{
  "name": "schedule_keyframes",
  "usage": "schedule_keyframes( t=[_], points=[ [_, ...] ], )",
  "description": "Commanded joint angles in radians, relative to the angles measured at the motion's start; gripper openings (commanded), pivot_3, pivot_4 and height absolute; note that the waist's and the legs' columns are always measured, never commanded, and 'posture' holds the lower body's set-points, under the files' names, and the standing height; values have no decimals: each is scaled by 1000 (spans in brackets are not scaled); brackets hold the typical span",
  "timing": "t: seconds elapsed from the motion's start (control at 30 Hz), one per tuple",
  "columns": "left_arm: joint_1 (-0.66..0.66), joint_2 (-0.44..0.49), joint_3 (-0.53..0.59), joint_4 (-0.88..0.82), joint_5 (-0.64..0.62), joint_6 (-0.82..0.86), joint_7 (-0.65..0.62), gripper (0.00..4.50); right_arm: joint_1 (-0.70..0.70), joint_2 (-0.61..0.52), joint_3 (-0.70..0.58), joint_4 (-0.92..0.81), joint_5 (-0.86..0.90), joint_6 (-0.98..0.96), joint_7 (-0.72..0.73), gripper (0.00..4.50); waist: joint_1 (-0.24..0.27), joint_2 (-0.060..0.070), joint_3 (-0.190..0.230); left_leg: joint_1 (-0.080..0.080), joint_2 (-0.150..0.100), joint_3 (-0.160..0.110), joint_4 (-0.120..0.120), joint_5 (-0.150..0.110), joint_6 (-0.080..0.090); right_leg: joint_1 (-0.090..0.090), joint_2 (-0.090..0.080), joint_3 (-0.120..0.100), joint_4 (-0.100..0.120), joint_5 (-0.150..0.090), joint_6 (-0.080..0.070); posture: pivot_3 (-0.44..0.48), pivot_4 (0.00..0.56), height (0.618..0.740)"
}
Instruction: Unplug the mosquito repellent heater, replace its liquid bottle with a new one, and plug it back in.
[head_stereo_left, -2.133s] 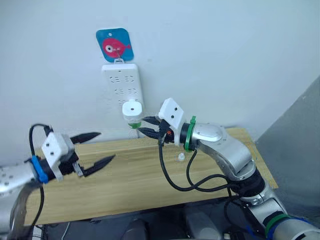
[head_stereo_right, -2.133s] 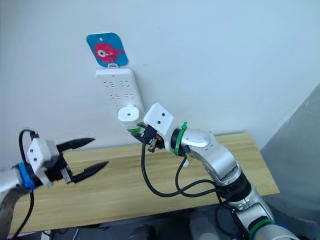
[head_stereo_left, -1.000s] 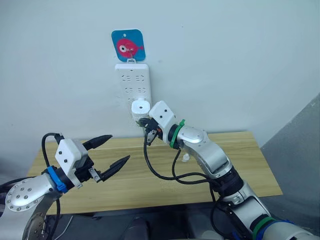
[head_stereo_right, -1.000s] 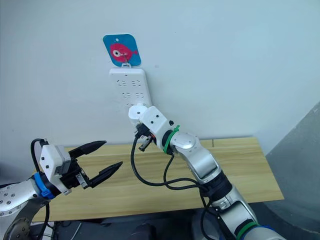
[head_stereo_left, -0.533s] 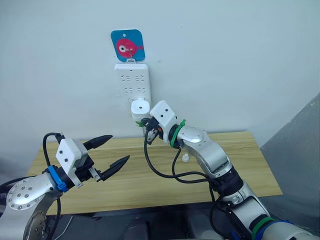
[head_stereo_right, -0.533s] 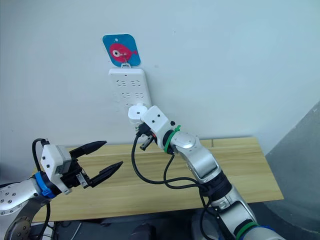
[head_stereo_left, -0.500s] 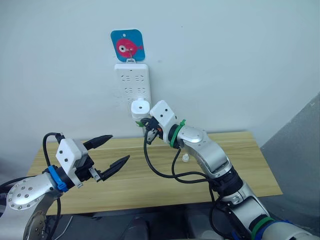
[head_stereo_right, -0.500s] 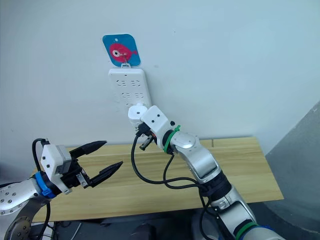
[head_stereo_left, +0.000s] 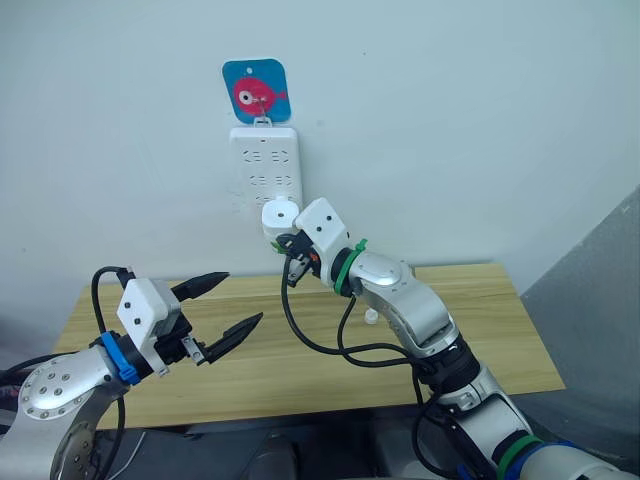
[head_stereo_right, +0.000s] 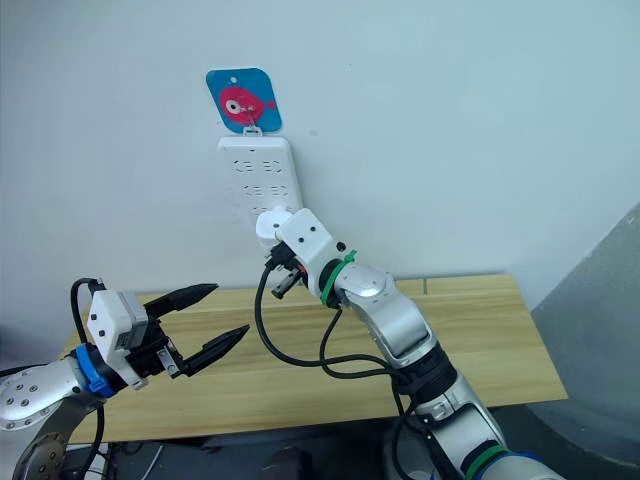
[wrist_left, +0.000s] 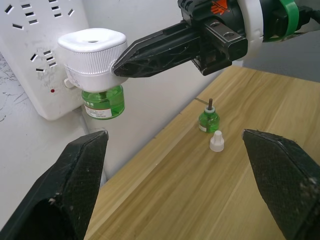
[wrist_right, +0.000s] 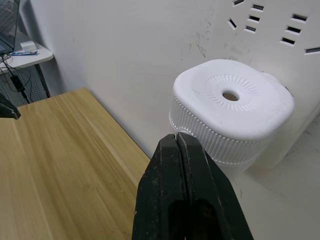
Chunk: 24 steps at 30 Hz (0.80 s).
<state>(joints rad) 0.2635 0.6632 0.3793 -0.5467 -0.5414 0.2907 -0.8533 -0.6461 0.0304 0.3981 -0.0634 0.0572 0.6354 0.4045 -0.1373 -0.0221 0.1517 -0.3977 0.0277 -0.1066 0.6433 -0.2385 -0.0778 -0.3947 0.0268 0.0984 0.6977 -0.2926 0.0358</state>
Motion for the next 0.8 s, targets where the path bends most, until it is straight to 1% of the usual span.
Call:
schedule_keyframes(
  t=[0.03, 0.27, 0.4, 0.5, 0.57, 0.67, 0.8],
  points=[
    [-3, 0, 6, -18, -4, -22, 4, 4500, -15, 1, -16, -1, -33, -12, -41, 20, 0, 0, 0, 0, 0, 0, 0, 0, 0, 0, 0, 0, 0, 0, 0, -46, 74, 740],
    [-17, -4, 1, -23, -8, -20, 13, 4500, -21, 20, -39, 23, -53, -44, -110, 20, 2, 0, -1, 0, 0, 0, 1, 0, 0, 0, 0, 0, 0, 0, 0, -46, 75, 740],
    [-22, -1, -4, -24, -9, -17, 17, 4500, -20, 31, -48, 21, -40, -47, -116, 20, 4, -1, -1, 0, 0, -1, 1, 0, 0, 1, 1, 0, 0, 0, 1, -48, 76, 740],
    [-21, -1, -4, -25, -10, -15, 18, 4500, -17, 25, -38, 2, -18, -30, -79, 20, 5, -1, -1, 0, 0, -1, 1, 1, 0, 1, 1, 0, 0, 0, 0, -50, 74, 740],
    [-19, 1, -2, -25, -15, -9, 17, 4500, -11, 10, -32, -41, 16, -8, -31, 20, 5, -1, -1, 0, 0, -1, 1, 1, 0, 1, 1, 0, 0, 0, 0, -50, 74, 740],
    [-15, 7, 4, -20, -29, 2, 6, 4500, -4, -36, -18, -104, 55, 7, 47, 20, 5, -1, -1, 0, 0, -1, 1, 0, -1, 1, 1, 0, 0, 0, 0, -49, 68, 740],
    [-27, 29, 15, 15, -36, 0, -30, 4500, -1, -136, 24, -176, 62, -11, 153, 20, 1, -1, -2, 0, 0, -1, -1, 0, -1, 1, 1, -1, 0, 0, 0, -52, 62, 740]
  ],
)
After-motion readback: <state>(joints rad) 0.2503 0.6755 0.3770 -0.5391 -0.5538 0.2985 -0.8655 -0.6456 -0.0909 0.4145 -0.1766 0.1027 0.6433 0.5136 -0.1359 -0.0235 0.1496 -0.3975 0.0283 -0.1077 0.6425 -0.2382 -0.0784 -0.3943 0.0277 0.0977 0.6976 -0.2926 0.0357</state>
